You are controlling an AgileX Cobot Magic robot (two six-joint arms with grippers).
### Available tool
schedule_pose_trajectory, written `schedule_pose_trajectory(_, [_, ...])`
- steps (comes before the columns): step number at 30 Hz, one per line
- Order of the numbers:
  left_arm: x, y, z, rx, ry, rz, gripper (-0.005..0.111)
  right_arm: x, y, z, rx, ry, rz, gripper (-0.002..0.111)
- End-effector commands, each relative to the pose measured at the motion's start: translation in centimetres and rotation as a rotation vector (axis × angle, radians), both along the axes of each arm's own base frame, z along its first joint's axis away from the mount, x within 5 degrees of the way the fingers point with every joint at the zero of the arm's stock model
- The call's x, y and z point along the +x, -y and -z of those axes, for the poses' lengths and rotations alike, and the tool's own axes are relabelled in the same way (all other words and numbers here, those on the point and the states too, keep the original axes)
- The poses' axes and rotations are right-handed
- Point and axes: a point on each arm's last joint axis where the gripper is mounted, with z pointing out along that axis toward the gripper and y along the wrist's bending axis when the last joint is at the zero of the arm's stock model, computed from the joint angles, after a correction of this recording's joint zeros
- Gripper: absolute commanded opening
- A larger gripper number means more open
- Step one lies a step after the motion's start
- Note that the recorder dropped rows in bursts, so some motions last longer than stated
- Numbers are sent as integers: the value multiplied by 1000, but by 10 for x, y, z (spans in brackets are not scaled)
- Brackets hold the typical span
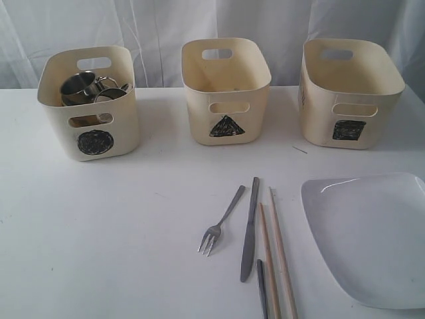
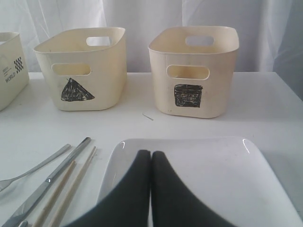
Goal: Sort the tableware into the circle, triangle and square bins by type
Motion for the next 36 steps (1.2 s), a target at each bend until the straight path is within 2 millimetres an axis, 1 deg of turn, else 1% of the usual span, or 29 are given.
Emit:
schedule_pose_trajectory(1, [8,-1,6,62,141,2,47,0,0,1,-3,8,-4,0])
schedule_pose_trajectory(5, [12,-2,31,9,165,-34,47,0,0,1,-3,8,-4,0])
schedule_pose_trajectory(8, [10,-3,51,-28,190,-54,47,0,0,1,-3,6,-4,0])
schedule_pose_trajectory(10, [14,-4,66,-36,166,-70,47,0,0,1,-3,6,-4,0])
schedule_pose_trajectory(13, [16,-6,77,-78,100,-115,48,0,0,1,0,6,-3,0])
schedule_pose_trajectory(15, [18,-13,83,-59,86,-187,52,0,0,1,0,6,-3,0])
schedule_pose_trajectory(16, [20,-16,86,-81,102,-229,54,0,0,1,0,8,-3,0])
schedule_pose_trajectory(18, [26,-19,92,-96,207,-267,56,0,0,1,0,8,-3,0])
schedule_pose_trajectory(19, [27,-20,94,-109,259,-276,56,0,0,1,0,8,-3,0])
schedule_pose_trajectory(20, [28,-20,89,-121,303,-280,56,0,0,1,0,8,-3,0])
schedule_pose_trajectory(21, [27,-20,93,-112,269,-277,56,0,0,1,0,8,-3,0])
schedule_pose_trajectory(27, [27,-20,93,-105,262,-276,56,0,0,1,0,6,-3,0])
schedule_pose_trajectory(32, [28,-21,94,-202,233,-309,56,0,0,1,0,6,-3,0])
schedule_pose_trajectory(36, [27,-21,97,-226,190,-323,56,0,0,1,0,6,-3,0])
